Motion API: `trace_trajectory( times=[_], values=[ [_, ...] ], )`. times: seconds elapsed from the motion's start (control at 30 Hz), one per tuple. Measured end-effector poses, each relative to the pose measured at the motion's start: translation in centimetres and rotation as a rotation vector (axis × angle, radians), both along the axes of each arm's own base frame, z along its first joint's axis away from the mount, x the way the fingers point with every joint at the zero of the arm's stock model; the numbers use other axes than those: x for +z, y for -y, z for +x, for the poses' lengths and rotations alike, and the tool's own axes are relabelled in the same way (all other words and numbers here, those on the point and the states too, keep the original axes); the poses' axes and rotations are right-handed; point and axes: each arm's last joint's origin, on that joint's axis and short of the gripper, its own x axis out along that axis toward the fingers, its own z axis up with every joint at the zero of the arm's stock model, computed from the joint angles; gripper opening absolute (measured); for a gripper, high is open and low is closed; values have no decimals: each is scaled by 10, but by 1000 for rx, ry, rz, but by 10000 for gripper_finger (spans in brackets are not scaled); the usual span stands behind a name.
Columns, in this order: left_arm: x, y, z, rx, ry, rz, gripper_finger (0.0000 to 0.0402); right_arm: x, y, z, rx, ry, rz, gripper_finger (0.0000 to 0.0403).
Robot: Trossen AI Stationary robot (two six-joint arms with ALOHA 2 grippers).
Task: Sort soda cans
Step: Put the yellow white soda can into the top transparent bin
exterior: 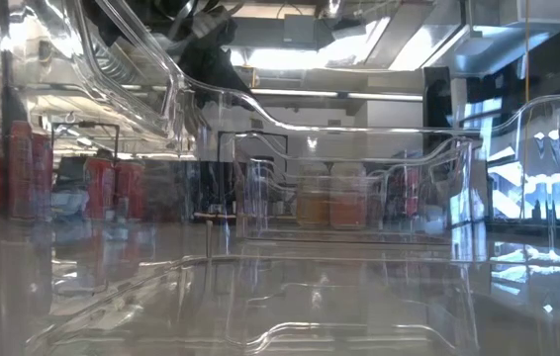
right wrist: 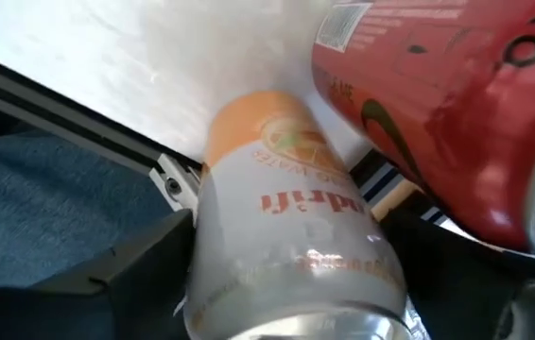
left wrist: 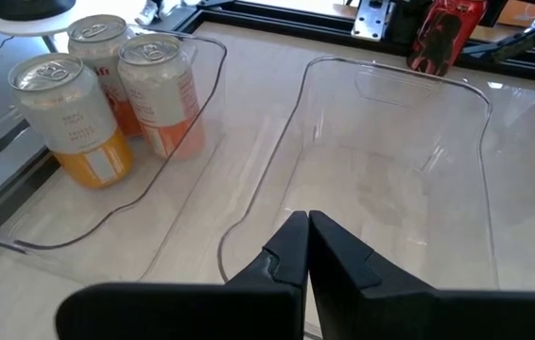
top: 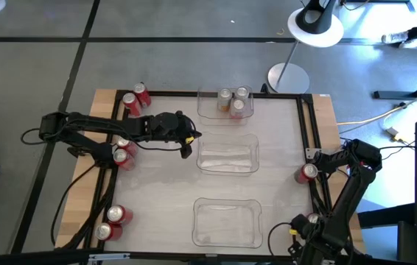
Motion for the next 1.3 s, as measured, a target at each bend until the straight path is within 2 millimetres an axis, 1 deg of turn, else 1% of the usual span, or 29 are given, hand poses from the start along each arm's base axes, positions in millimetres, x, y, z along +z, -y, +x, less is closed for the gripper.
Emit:
trace_trajectory(
  times=[0.13, 0.17, 0.43, 0.6, 0.73, 0.9, 1.0, 1.1, 1.23, 1.3],
  values=[
    [0, 0, 0, 0, 0, 0, 4, 0, 0, 0, 8, 3, 7, 282],
    [0, 0, 0, 0, 0, 0, 4, 0, 0, 0, 8, 2, 8, 274],
    [0, 0, 0, 1, 0, -1, 4, 3, -2, 0, 12, -9, 18, 274],
    [0, 0, 0, 3, 2, -6, 4, 16, -3, 10, 2, 44, 25, 275],
    [0, 0, 0, 4, 2, -6, 4, 33, -1, 21, 22, 102, 27, 276],
    [0, 0, 0, 2, 1, -4, 4, 59, 13, 35, 82, 154, -46, 275],
    [0, 0, 0, 2, 2, -3, 4, 79, 26, 43, 130, 182, -101, 276],
    [0, 0, 0, 1, 1, -3, 4, 101, 41, 53, 189, 248, -167, 277],
    [0, 0, 0, -1, 0, 3, 4, 124, 60, 74, 289, 426, -245, 276],
    [0, 0, 0, -2, 3, 5, 4, 133, 70, 86, 321, 501, -289, 276]
  ],
)
